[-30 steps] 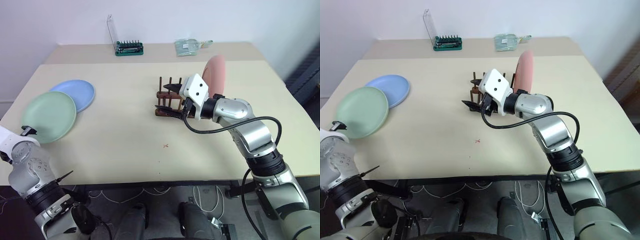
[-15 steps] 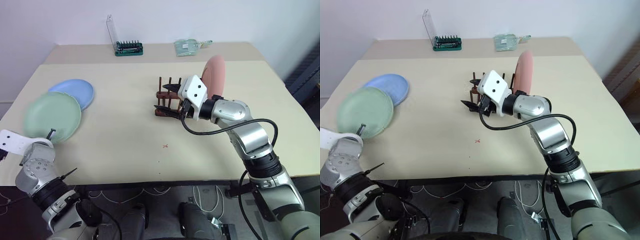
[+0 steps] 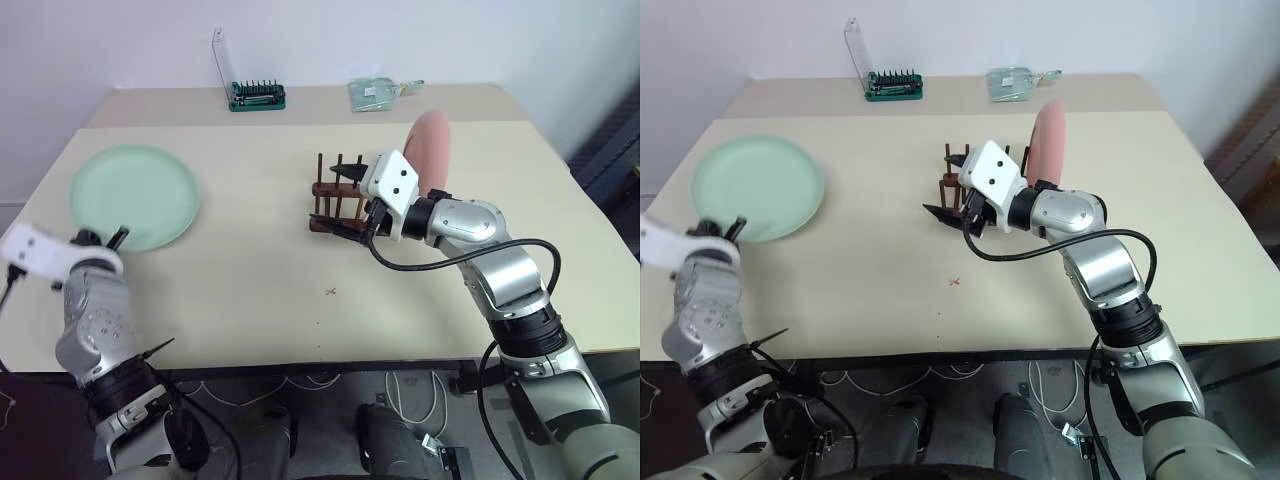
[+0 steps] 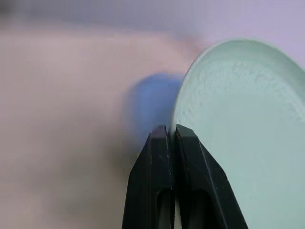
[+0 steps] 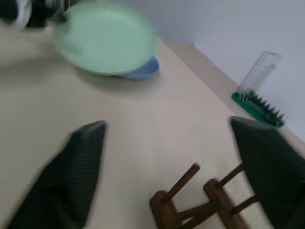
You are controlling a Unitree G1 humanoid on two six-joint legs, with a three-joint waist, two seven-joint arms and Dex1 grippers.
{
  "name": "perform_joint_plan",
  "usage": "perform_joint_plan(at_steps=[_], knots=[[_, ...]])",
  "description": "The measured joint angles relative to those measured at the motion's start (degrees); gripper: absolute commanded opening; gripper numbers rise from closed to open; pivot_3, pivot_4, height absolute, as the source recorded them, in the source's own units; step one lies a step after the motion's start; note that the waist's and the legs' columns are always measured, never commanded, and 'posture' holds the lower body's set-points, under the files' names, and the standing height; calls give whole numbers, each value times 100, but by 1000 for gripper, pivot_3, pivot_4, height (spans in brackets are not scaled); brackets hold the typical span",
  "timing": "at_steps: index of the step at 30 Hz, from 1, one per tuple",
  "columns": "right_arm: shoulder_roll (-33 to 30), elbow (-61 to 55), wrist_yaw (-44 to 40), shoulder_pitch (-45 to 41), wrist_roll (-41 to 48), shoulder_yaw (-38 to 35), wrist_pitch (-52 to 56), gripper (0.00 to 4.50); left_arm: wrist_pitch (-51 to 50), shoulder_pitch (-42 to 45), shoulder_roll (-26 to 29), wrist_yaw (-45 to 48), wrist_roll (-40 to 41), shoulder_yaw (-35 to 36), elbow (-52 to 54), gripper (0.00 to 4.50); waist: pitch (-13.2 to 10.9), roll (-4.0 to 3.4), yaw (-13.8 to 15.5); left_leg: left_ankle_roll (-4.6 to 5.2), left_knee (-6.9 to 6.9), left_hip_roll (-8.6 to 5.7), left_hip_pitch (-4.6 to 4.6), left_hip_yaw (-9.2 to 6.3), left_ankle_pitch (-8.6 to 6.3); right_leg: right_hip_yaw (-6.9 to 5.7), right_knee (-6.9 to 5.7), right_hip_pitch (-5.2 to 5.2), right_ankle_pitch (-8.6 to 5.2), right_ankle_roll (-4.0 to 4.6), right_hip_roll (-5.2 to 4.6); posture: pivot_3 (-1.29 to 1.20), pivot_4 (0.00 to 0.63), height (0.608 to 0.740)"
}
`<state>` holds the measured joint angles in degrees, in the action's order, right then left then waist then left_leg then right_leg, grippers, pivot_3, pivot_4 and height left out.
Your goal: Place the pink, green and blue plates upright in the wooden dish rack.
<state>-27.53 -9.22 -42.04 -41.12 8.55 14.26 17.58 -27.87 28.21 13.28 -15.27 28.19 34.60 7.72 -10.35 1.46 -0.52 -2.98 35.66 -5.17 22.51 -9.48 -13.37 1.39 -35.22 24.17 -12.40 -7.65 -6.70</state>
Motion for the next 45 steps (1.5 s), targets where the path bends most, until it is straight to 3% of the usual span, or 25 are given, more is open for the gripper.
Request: perform_joint_plan(at_steps=[10, 20, 29, 31, 34, 40, 45], knots=[[199, 1013, 531, -753, -1852, 663, -1882, 4482, -420, 1392, -303, 99, -443, -1911, 442, 0, 0, -1, -61, -16, -7, 3, -3, 5, 8, 3, 2, 5, 0, -1, 1, 0, 150, 740], [341, 1989, 1346, -999, -3181, 851, -2769, 4482, -1083, 1580, -592, 321, -425, -2486, 783, 0, -1, -2, -58, -24, -9, 3, -3, 5, 13, 4, 1, 6, 0, -1, 1, 0, 150, 740], [401, 2320, 1638, -1082, -3578, 861, -3015, 225, -1165, 1615, -615, 388, -397, -2347, 845, 0, -1, -2, -52, -25, -9, 2, -3, 5, 14, 4, 2, 6, 0, 0, 1, 0, 150, 740], [437, 2345, 1673, -1082, -3653, 921, -3101, 14, -1169, 1650, -633, 379, -395, -2306, 858, 0, -2, -4, -52, -25, -10, 2, -3, 5, 14, 5, 2, 6, 0, 0, 1, 0, 150, 740], [447, 2352, 1692, -1082, -3714, 925, -3136, 0, -1137, 1650, -754, 393, -323, -2176, 860, 912, -2, -3, -46, -26, -10, 2, -3, 5, 14, 5, 2, 6, 0, 0, 1, 0, 150, 740], [438, 2363, 1793, -1081, -3775, 917, -3105, 0, -571, 2068, -1019, 204, 210, -1284, 788, 3942, -4, -1, -63, -27, -10, 4, -3, 5, 15, 5, 3, 7, 0, 0, 2, 0, 150, 740], [438, 2345, 1796, -1060, -3696, 875, -3086, 0, -25, 2281, -423, 141, 293, -604, 422, 3942, -4, -2, -60, -30, -11, 4, -4, 6, 16, 5, 2, 7, 0, 0, 2, 0, 150, 740]])
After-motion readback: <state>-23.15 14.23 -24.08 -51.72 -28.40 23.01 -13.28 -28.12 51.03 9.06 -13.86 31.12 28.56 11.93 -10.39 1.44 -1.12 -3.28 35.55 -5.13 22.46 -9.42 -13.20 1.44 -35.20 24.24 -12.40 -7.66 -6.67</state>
